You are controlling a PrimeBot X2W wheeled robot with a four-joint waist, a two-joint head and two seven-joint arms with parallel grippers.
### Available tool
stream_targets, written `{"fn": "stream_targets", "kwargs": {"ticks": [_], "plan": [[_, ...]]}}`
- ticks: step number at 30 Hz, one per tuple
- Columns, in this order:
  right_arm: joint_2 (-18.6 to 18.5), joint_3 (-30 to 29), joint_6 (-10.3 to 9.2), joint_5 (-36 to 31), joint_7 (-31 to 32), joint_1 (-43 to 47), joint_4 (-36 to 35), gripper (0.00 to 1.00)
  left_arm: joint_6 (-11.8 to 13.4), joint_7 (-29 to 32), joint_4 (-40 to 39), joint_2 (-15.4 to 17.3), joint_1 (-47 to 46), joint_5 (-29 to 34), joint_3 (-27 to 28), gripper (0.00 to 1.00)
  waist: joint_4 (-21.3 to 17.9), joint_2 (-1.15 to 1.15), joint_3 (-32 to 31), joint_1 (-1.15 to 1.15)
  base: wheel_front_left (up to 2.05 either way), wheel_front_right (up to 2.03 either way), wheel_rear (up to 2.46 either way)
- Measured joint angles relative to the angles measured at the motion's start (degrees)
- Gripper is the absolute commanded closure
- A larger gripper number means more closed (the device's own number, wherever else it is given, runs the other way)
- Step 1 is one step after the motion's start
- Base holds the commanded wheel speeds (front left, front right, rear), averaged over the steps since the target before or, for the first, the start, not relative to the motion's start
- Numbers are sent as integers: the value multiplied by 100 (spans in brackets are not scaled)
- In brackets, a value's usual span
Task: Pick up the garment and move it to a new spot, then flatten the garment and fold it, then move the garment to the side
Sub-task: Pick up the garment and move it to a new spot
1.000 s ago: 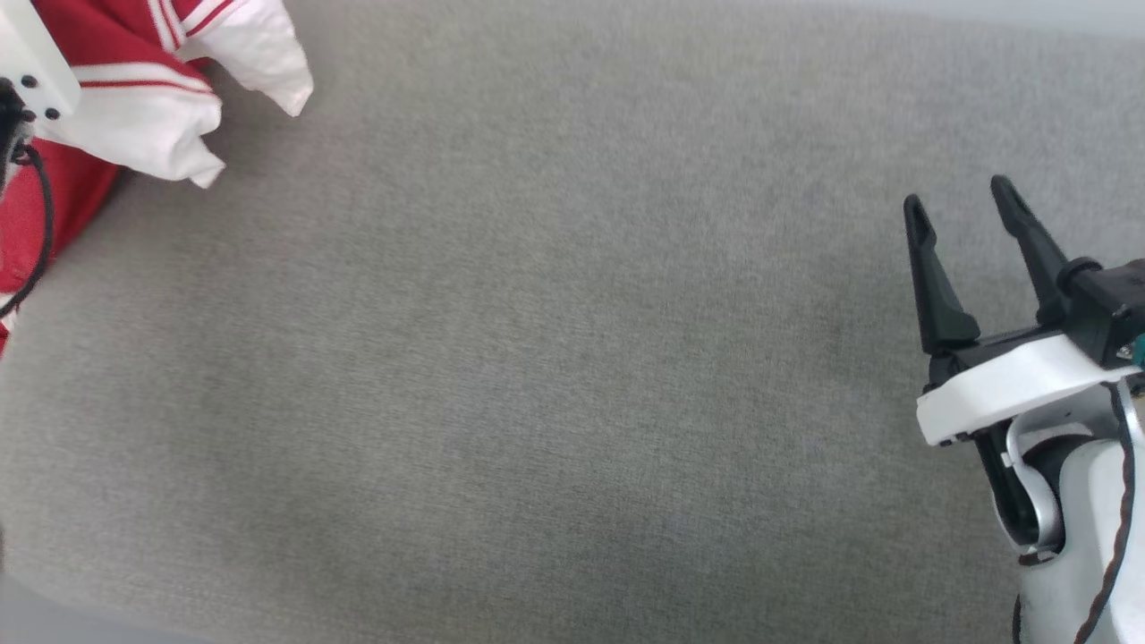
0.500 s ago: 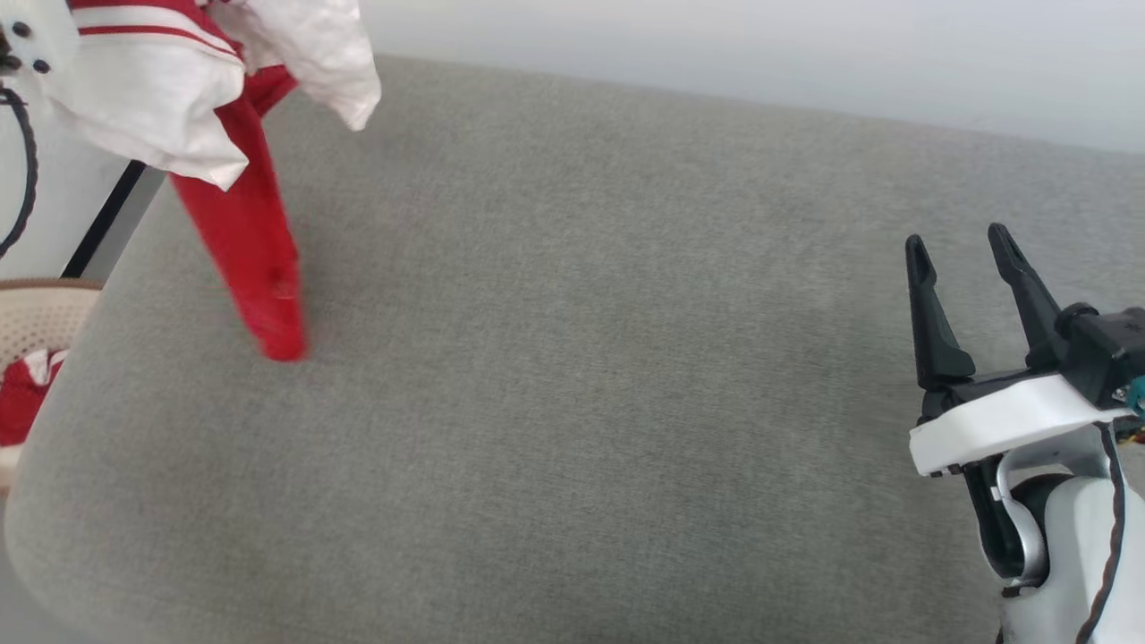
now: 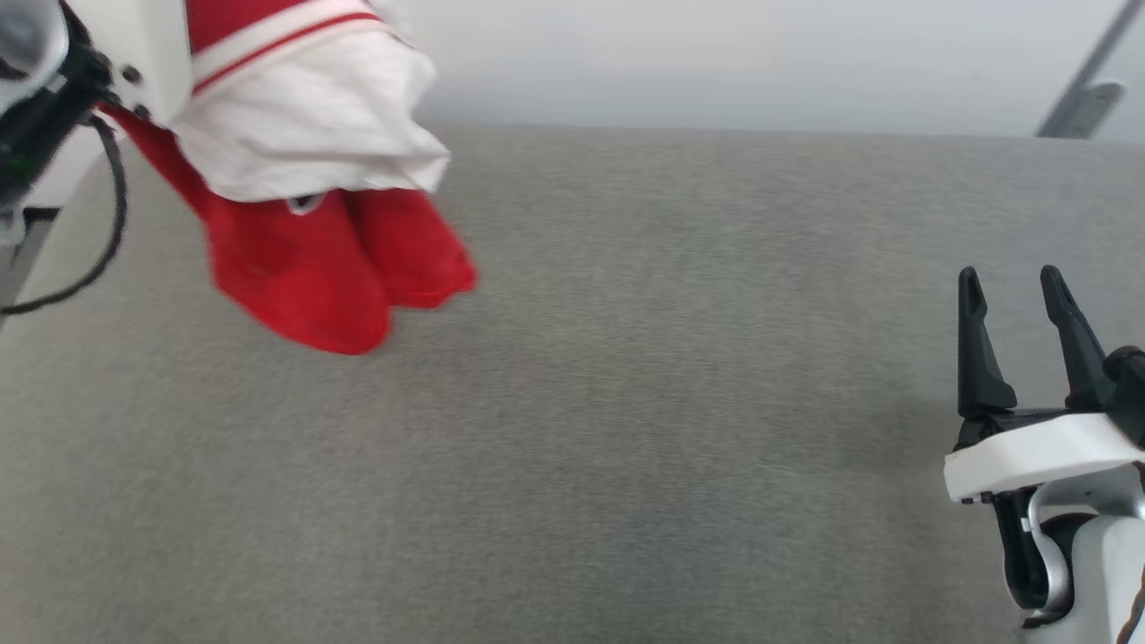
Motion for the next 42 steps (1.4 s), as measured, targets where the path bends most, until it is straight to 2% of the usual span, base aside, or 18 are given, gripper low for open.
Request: {"fn": "stream_targets", "kwargs": {"ticks": [8,15,20,31,42], "plan": [[55,-77,0,-19,-58,85,5,0,227,588,-957,-87,393,-294,-209,100,-679,0,31,0,0,0,0],[88,83,0,64,-167,84,126,0,364,926,-1150,-305,1111,-504,-647,100,-1254,0,225,0,0,0,0],[102,238,0,123,-241,33,242,0,367,1110,-860,-442,1563,-643,-993,100,-1511,0,412,0,0,0,0],[114,705,0,358,-481,-288,583,0,113,1245,371,-790,1981,-682,-1589,100,-1996,0,816,0,0,0,0],[115,906,0,461,-644,-538,873,0,-63,1185,1491,-1111,1920,-699,-1815,100,-2143,0,1044,0,0,0,0]]}}
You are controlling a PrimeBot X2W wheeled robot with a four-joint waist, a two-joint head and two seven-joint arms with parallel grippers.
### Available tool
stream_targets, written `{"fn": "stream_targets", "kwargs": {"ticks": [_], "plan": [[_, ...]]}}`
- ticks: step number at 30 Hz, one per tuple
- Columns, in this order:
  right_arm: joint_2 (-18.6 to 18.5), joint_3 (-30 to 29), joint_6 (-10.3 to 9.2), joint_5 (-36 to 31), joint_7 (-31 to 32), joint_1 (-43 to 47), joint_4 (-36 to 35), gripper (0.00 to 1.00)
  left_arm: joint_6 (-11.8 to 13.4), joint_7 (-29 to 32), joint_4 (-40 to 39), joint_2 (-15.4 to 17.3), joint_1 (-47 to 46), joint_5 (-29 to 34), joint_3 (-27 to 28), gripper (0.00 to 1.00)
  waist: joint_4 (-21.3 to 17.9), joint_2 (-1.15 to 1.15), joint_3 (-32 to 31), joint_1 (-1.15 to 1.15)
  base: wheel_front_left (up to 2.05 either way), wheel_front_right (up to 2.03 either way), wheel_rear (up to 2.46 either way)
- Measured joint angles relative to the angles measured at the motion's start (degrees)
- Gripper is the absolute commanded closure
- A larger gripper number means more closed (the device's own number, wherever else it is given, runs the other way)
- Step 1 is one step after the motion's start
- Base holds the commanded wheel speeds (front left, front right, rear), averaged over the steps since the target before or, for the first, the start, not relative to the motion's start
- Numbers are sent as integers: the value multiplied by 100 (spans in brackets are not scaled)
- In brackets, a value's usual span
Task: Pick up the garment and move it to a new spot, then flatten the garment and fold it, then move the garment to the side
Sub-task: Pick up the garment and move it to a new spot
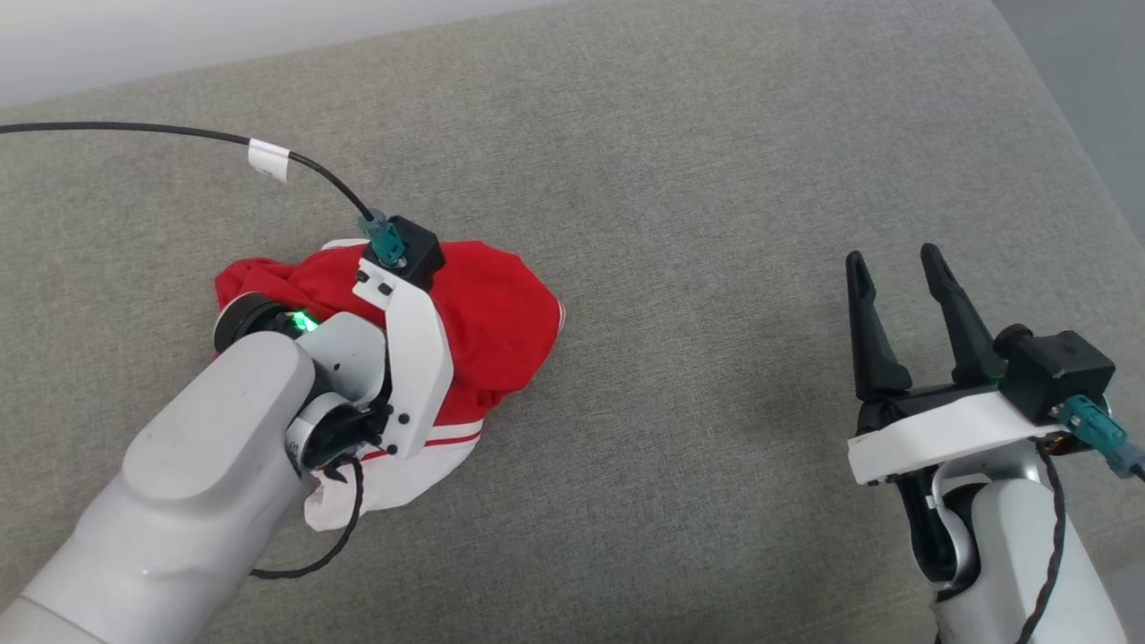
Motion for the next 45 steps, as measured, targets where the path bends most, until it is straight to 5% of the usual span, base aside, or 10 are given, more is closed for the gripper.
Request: {"fn": "stream_targets", "kwargs": {"ticks": [3,4,5,6,18,26,45], "plan": [[2,10,0,-1,-21,-32,62,0,-51,-104,154,-105,-63,-44,-2,98,38,0,-6,0,0,0,0],[1,8,0,-8,-33,-39,71,0,-58,-157,178,-140,-74,-70,8,78,61,0,-18,0,0,0,0],[0,0,0,-23,-35,-43,87,0,-70,-218,183,-159,-77,-79,4,29,85,0,-36,0,0,0,0],[2,-1,0,-46,-35,-44,94,0,-74,-260,185,-169,-79,-82,9,0,114,0,-59,0,0,0,0],[1,-269,0,-303,-7,207,5,0,-44,-980,-695,70,130,-305,337,0,651,0,-569,0,0,0,0],[-19,-347,0,-361,99,488,-98,0,86,-2067,-1414,428,744,-282,735,0,1052,0,-1049,0,0,0,0],[-32,-671,0,-406,179,1181,-290,0,905,-5071,-2242,954,2897,29,1783,0,1726,0,-1778,0,0,0,0]]}}
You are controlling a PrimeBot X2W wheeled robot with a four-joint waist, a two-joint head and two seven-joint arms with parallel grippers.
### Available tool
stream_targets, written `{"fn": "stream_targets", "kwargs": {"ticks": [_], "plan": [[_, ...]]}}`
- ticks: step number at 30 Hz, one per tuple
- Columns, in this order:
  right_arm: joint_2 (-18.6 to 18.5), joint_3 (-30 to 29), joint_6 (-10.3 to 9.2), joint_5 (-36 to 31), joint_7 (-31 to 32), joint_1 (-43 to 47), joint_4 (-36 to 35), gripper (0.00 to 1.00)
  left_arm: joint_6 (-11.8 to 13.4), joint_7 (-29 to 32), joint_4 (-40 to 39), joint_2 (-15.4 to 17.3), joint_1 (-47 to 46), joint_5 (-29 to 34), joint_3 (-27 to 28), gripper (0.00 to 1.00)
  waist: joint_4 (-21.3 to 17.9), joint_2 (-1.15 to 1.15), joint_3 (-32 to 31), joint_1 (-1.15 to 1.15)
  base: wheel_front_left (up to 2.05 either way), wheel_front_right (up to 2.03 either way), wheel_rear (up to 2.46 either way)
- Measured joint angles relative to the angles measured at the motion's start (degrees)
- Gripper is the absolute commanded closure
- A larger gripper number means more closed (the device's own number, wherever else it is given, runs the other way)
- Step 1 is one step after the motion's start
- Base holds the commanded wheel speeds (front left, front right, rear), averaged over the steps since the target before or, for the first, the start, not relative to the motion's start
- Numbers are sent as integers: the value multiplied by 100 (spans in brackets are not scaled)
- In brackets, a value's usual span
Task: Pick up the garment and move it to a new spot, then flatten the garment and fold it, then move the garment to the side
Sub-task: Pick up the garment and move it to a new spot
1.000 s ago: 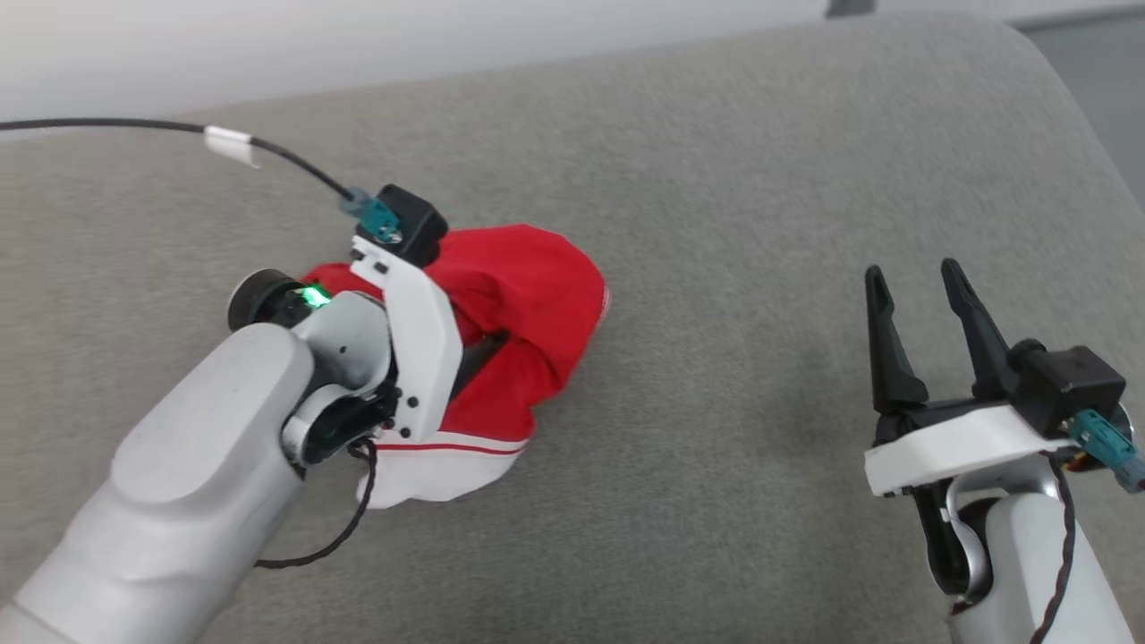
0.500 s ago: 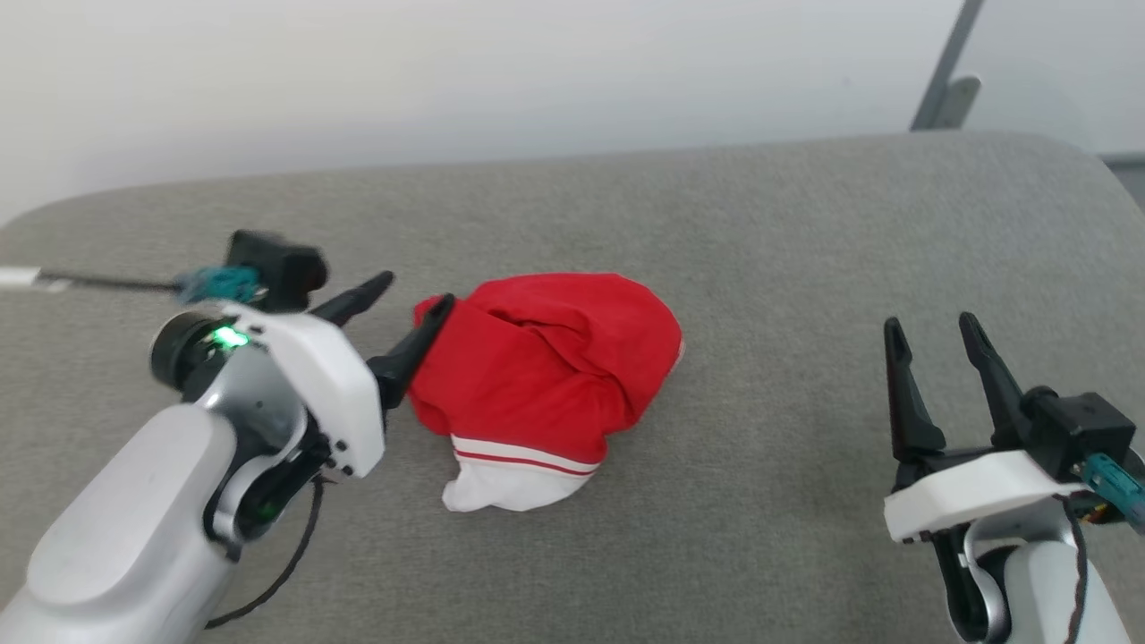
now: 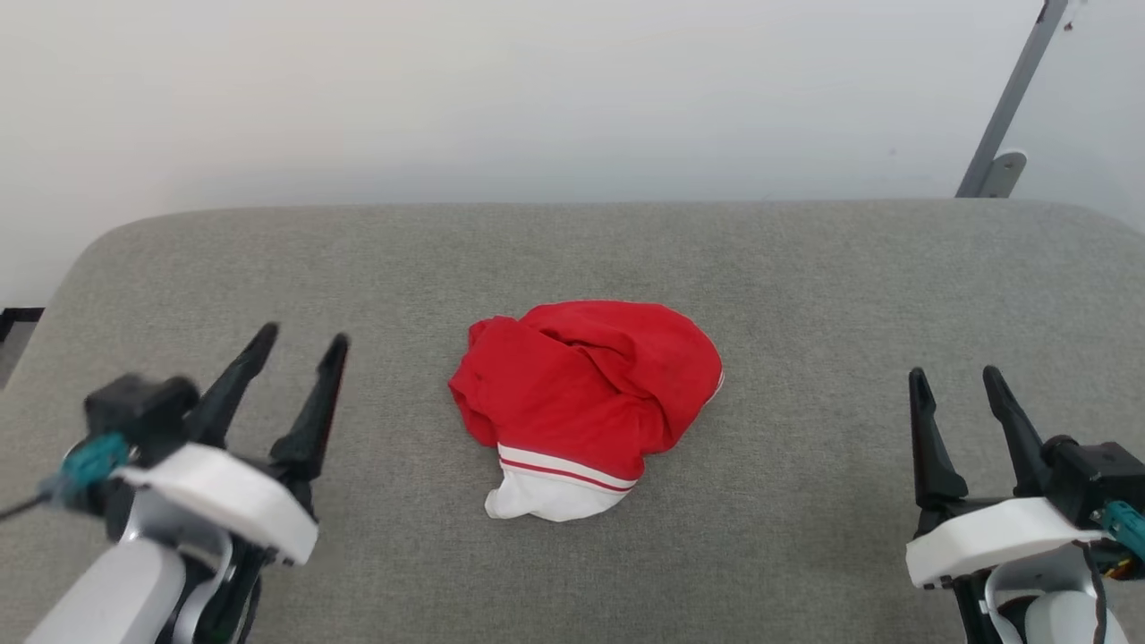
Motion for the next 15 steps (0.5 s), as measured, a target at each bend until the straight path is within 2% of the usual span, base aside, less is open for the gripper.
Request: {"fn": "stream_targets", "kwargs": {"ticks": [8,15], "plan": [[11,-78,0,-5,15,159,-13,0,278,-614,-57,11,851,-4,434,0,78,0,-69,0,0,0,0],[20,-155,0,-15,13,248,8,0,331,-692,-190,-367,1540,328,1110,0,135,0,-103,0,0,0,0]]}}
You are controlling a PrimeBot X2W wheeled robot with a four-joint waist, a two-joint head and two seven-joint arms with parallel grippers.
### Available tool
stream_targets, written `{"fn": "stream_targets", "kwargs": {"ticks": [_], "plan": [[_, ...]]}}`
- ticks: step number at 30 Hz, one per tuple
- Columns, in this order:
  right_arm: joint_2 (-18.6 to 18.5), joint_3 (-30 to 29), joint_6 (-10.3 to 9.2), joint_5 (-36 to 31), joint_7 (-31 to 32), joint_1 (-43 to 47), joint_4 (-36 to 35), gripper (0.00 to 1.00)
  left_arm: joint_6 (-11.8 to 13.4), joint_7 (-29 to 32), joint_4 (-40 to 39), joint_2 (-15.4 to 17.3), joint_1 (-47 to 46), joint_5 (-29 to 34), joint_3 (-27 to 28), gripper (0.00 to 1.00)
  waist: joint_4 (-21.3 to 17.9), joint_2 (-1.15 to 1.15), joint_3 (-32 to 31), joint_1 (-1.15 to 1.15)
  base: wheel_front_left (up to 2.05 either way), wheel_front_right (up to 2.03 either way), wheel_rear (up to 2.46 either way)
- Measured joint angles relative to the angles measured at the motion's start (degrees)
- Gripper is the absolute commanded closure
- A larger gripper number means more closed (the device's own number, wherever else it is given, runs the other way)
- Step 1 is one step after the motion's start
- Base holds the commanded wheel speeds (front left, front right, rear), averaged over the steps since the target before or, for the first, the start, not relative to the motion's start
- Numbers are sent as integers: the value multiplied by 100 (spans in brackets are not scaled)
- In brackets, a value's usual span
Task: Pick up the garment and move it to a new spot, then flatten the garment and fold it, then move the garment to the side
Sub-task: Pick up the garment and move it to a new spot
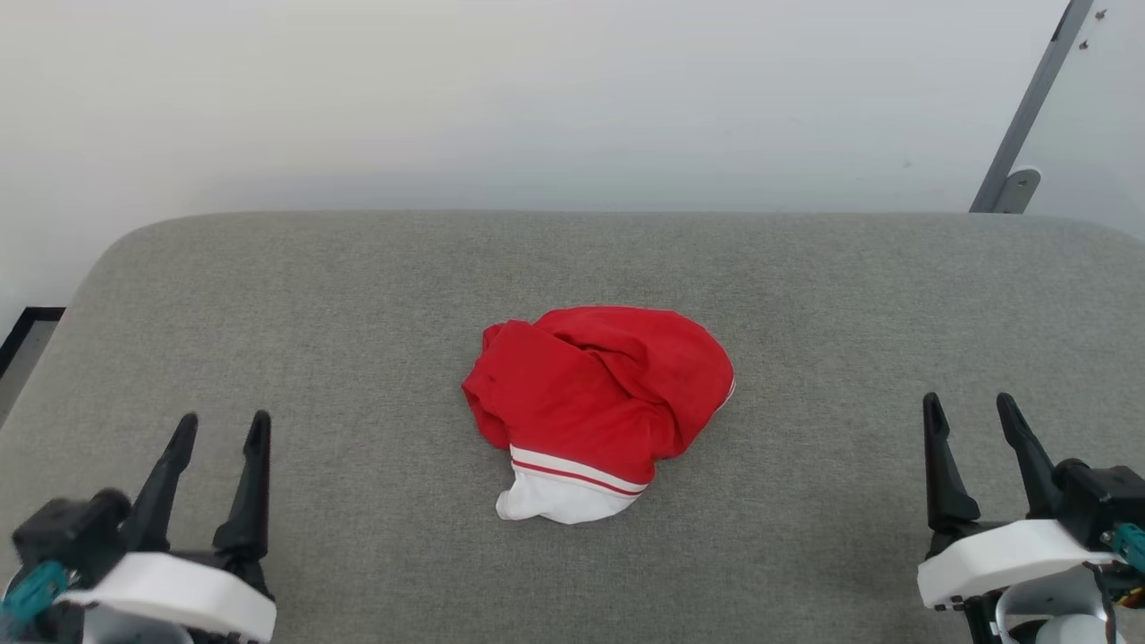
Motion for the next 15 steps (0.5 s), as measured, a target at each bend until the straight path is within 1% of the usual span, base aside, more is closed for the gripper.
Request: {"fn": "stream_targets", "kwargs": {"ticks": [1,2,4,9,15], "plan": [[2,-16,0,-7,0,8,2,0,-26,-4,-15,-78,75,84,126,0,12,0,-3,0,0,0,0],[2,-45,0,-16,-1,25,19,0,-129,-4,-5,-280,265,200,386,0,35,0,-8,0,0,0,0],[4,-62,0,-18,-10,31,20,0,-236,-5,19,-458,433,393,603,0,56,0,-12,0,0,0,0],[9,-101,0,-24,-20,86,18,0,-560,-5,77,-858,719,734,1048,0,115,0,-8,0,0,0,0],[12,-111,0,-23,-20,111,12,0,-912,-5,164,-1296,885,1094,1408,0,159,0,13,0,0,0,0]]}}
